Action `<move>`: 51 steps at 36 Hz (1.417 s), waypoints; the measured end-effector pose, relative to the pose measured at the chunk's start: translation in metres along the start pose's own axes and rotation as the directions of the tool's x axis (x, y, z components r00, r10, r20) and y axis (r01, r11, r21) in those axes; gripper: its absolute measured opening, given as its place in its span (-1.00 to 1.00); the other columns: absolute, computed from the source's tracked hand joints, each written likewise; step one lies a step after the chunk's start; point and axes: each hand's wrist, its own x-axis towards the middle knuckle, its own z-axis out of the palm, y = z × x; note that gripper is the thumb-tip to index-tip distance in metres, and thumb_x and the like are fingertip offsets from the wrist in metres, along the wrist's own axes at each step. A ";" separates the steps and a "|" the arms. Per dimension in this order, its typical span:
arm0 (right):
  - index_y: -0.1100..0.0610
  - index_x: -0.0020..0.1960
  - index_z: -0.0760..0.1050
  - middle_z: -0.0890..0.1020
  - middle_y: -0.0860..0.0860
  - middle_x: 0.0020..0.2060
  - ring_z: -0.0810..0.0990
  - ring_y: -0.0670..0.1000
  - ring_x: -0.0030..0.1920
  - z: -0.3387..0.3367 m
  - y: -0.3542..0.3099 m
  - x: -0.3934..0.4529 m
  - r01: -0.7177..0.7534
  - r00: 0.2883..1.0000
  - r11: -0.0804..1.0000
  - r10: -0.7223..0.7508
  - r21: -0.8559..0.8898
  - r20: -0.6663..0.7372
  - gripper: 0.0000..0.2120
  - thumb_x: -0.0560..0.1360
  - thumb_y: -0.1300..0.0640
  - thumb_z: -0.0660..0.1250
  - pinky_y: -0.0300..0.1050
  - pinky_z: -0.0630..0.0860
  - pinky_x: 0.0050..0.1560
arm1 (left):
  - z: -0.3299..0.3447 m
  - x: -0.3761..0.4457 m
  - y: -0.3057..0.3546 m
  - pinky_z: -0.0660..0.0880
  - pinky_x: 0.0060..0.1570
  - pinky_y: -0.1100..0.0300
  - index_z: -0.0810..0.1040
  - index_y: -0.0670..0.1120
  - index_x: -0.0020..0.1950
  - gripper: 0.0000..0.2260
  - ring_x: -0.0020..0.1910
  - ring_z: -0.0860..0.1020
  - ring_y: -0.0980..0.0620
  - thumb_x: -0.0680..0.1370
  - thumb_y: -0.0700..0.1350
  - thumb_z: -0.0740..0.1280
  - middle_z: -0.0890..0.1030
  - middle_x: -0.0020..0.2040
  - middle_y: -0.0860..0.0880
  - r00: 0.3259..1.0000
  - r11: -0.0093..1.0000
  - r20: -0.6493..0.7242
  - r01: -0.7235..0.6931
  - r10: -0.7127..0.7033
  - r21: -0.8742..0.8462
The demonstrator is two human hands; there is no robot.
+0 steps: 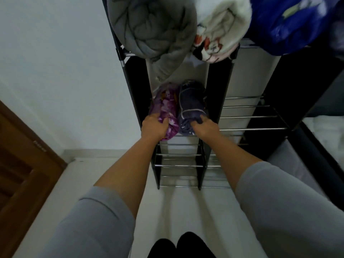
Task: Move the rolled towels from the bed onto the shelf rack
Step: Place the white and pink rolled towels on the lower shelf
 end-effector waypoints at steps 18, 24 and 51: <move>0.13 0.54 0.20 0.36 0.16 0.47 0.35 0.20 0.45 -0.139 -0.019 -0.170 -0.411 0.911 0.909 0.407 0.072 0.069 -0.39 0.56 -0.07 0.20 0.02 0.33 0.43 | -0.074 -0.115 0.129 0.38 0.16 0.11 0.57 -0.21 0.18 -0.62 0.22 0.52 -0.21 0.59 0.05 0.21 0.61 0.17 -0.22 0.922 0.989 0.377 0.039 -0.090 0.141; 0.19 0.52 0.22 0.41 0.21 0.41 0.45 0.23 0.35 -0.189 0.008 -0.204 -0.457 0.884 0.872 0.467 0.178 -0.021 -0.43 0.55 0.07 0.22 -0.01 0.41 0.29 | -0.061 -0.137 0.179 0.41 0.13 0.06 0.57 -0.25 0.15 -0.63 0.19 0.52 -0.24 0.62 0.01 0.15 0.60 0.17 -0.25 0.882 0.972 0.471 -0.120 0.010 0.204; 0.27 0.51 0.20 0.33 0.22 0.47 0.34 0.22 0.44 -0.403 0.273 -0.381 -0.640 0.506 0.580 0.812 0.504 -0.292 -0.43 0.59 0.03 0.20 -0.11 0.30 0.35 | 0.155 -0.362 0.434 0.33 0.33 0.11 0.39 -0.13 0.45 -0.55 0.39 0.39 -0.15 0.61 0.05 0.17 0.43 0.43 -0.12 0.477 0.865 0.844 -0.501 0.246 0.030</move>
